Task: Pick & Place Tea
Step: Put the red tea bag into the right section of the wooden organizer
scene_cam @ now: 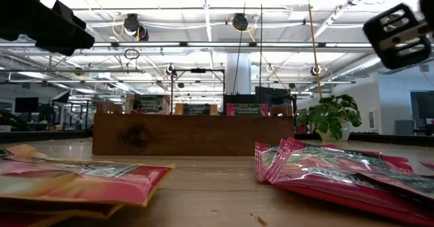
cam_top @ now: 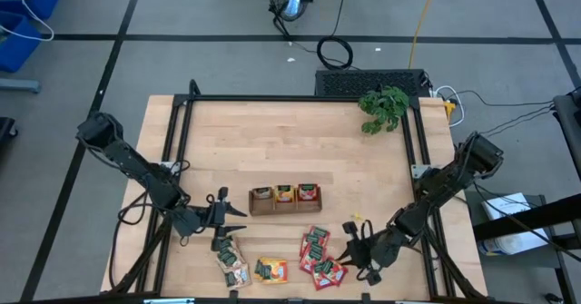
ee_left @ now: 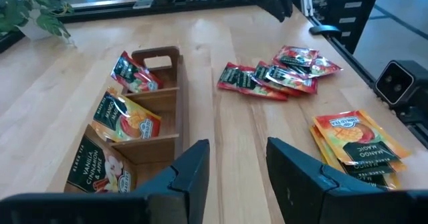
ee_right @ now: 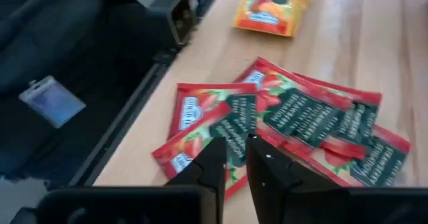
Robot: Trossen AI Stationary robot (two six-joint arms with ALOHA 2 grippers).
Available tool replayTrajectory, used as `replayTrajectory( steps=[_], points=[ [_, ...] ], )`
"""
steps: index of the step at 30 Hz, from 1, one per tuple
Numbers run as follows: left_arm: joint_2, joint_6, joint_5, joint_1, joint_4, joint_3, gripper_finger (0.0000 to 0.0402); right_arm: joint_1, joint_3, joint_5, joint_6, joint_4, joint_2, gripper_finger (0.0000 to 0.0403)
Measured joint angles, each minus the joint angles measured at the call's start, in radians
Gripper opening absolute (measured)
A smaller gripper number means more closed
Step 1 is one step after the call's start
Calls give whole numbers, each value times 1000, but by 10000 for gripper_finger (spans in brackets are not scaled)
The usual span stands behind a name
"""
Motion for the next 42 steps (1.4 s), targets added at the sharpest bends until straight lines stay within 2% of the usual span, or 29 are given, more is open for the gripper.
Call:
replayTrajectory(
  steps=[3, 7, 10, 14, 19, 25, 35, 42],
  points=[
    [0, 0, 11, 0, -1, 0, 152, -28, -2, 2, 34, 6, 24, 79],
    [0, -4, 26, 0, -2, 0, 152, -69, -3, 0, 63, 44, 89, 139],
    [0, -10, 26, 0, -1, 0, 152, -91, -3, -58, 63, 48, 128, 179],
    [0, -6, 26, 0, -1, 0, 152, -111, -3, -103, 102, 52, 135, 204],
    [0, 2, 26, 1, -1, 0, 152, -112, -3, -103, 105, 50, 135, 206],
    [0, 1, 26, 1, -2, 0, 152, -118, -3, -104, 120, 62, 158, 189],
    [-1, -3, 26, 1, -3, 0, 152, -118, -1, -177, 138, 194, 241, 172],
    [-1, -3, 26, 1, -3, 0, 152, -119, -1, -179, 138, 187, 241, 171]
  ],
)
